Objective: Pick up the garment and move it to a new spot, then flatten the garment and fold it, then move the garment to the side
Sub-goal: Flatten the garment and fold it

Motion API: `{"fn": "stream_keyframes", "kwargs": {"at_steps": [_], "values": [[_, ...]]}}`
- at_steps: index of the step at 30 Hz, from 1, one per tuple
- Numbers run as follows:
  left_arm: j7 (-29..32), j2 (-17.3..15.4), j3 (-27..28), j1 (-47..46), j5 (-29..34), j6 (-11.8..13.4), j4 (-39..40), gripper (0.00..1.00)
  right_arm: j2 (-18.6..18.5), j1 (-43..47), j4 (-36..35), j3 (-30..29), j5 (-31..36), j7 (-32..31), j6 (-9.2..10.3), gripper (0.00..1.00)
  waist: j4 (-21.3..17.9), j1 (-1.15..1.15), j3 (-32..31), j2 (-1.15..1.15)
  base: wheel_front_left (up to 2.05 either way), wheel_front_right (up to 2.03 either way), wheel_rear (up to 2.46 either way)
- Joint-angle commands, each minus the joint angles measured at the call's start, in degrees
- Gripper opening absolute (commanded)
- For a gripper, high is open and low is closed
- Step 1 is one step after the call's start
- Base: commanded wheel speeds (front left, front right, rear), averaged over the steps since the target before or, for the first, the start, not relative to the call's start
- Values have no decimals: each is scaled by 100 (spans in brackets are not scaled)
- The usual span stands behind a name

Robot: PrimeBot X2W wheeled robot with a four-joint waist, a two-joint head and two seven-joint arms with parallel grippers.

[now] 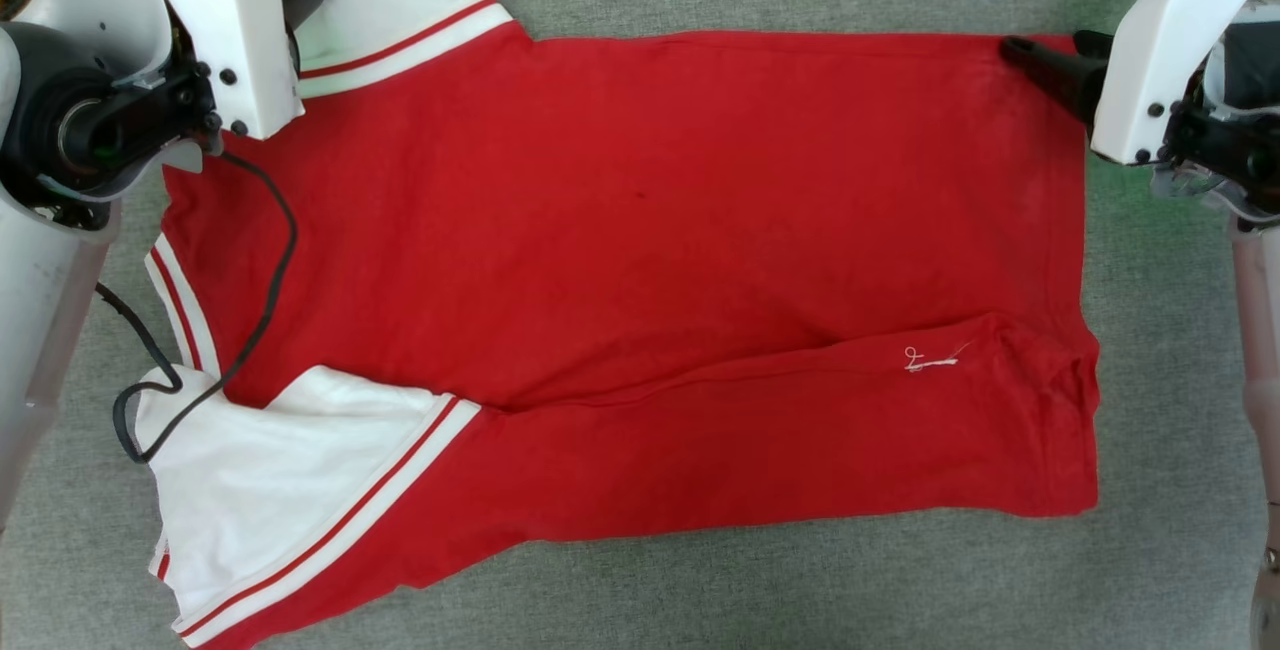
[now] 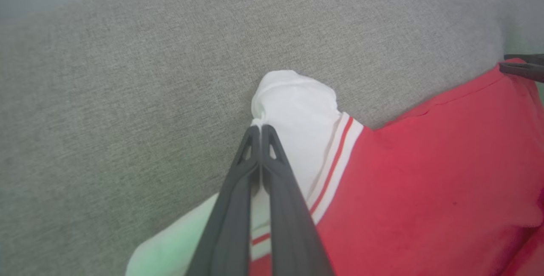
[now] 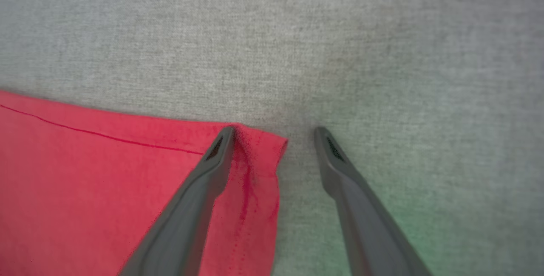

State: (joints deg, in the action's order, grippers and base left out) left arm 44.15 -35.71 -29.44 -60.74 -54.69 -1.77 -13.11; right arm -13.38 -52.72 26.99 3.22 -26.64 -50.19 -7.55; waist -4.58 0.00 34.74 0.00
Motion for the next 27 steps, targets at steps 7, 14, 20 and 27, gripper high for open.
{"fn": "stream_keyframes", "kwargs": {"at_steps": [7,14,20,27], "values": [[-98,38,-55,-112,55,-79,57,0,180,276,450,261,72,-428,9,0,78,0,59,0,0,0,0],[-385,30,37,99,16,-134,88,0,-82,113,-136,295,60,-40,8,0,163,0,-103,0,0,0,0],[-977,-106,307,712,-100,-101,323,0,-393,472,-1024,318,67,145,8,0,271,0,-521,0,0,0,0],[-1819,-228,577,2134,-259,100,835,0,-499,1571,-1805,72,-16,264,9,0,445,0,-1015,0,0,0,0]]}}
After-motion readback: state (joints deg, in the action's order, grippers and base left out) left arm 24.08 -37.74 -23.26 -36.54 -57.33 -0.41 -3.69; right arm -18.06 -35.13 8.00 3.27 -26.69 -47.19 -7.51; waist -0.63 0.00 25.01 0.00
